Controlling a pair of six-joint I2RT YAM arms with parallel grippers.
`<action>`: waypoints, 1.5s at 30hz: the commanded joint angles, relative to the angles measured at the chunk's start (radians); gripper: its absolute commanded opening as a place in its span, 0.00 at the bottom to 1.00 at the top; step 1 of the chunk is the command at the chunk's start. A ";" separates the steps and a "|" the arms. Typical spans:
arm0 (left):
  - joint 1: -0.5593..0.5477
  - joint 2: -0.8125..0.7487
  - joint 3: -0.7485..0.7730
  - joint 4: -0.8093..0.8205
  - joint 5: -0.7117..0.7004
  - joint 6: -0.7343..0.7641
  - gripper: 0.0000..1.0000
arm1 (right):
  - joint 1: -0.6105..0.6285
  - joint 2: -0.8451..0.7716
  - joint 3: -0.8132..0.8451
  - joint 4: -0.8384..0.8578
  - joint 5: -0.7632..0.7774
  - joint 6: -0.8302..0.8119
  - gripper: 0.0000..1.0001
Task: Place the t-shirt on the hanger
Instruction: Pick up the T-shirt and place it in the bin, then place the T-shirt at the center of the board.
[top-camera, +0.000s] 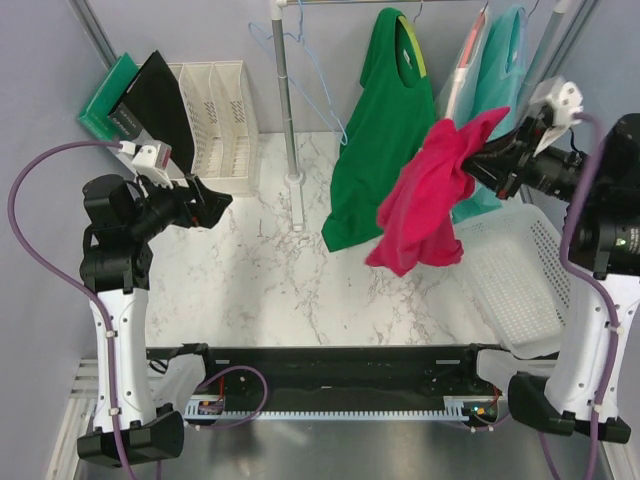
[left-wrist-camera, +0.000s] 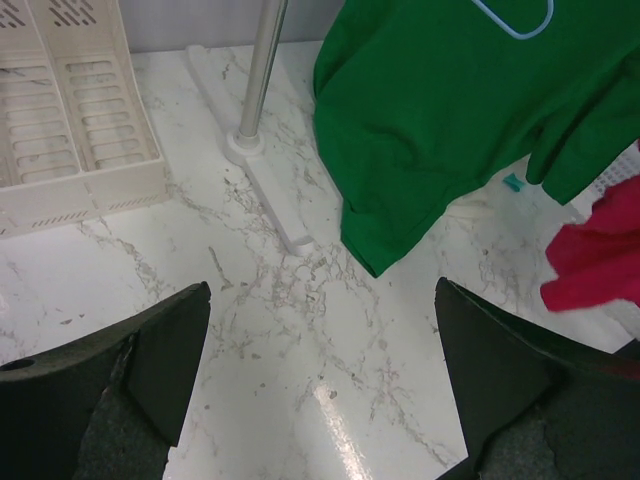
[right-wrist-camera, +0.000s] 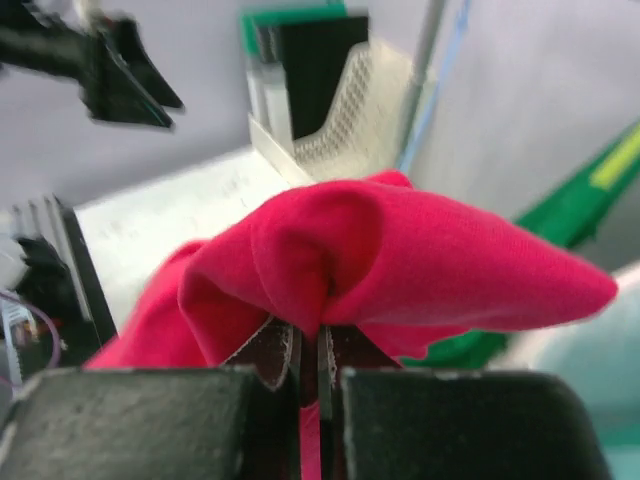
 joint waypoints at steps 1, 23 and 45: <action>0.008 -0.033 0.020 0.085 -0.018 -0.075 0.99 | 0.005 -0.069 -0.244 1.483 -0.208 1.223 0.00; 0.006 0.095 0.103 -0.232 0.090 0.318 0.99 | 0.947 0.266 -0.403 0.296 0.758 0.039 0.03; -0.512 0.303 -0.364 -0.017 -0.058 0.841 0.89 | 0.776 0.122 -0.898 0.227 0.758 -0.059 0.91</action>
